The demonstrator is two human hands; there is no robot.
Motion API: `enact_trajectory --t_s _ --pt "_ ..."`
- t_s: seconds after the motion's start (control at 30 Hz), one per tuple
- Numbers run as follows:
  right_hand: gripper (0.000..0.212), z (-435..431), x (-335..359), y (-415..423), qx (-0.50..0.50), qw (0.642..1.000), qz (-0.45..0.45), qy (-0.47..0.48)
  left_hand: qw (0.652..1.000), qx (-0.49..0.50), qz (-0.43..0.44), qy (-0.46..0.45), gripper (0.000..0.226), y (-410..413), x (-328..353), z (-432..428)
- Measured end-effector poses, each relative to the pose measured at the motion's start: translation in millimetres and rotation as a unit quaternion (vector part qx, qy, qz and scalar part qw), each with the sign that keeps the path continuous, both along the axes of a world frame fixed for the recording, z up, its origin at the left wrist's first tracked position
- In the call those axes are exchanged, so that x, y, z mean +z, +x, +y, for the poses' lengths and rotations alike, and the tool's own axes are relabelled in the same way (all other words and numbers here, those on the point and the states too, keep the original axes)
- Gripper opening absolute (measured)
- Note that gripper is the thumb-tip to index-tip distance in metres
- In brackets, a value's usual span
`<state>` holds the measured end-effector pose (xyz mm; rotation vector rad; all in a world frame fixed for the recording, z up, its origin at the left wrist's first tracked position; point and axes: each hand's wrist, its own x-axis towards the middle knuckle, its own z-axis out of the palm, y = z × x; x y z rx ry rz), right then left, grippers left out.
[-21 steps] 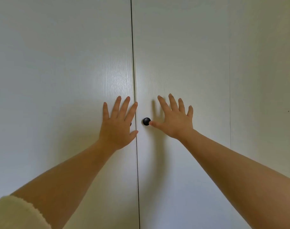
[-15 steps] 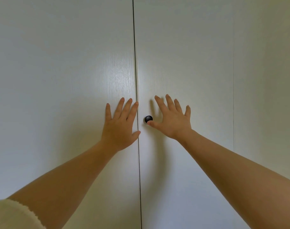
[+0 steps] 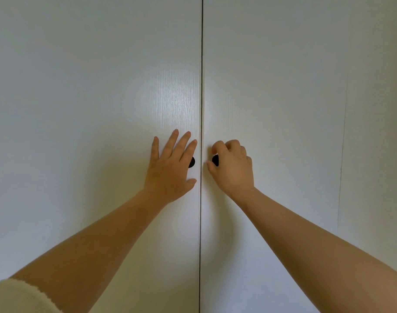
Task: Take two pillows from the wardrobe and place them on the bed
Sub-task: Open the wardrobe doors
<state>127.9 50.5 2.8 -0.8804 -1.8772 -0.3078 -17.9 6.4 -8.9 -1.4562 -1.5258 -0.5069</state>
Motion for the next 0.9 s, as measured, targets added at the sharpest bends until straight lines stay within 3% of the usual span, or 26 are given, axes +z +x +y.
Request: enact_trajectory --t_s 0.37,0.63,0.9 --pt "0.002 -1.8 2.1 -12.7 0.059 0.989 0.08 -0.109 1.0 -0.013 -0.007 0.012 0.085 -2.5 -3.0 -1.0" --pt "0.011 -9.7 3.2 -5.9 0.109 0.974 0.105 -0.17 0.998 -0.013 -0.035 -0.046 0.085 -3.8 -2.3 -1.6" --pt "0.009 -26.2 2.6 21.8 0.16 0.962 0.133 -0.178 0.981 -0.097 -0.16 -0.057 0.075 -1.9 -4.2 -19.2"
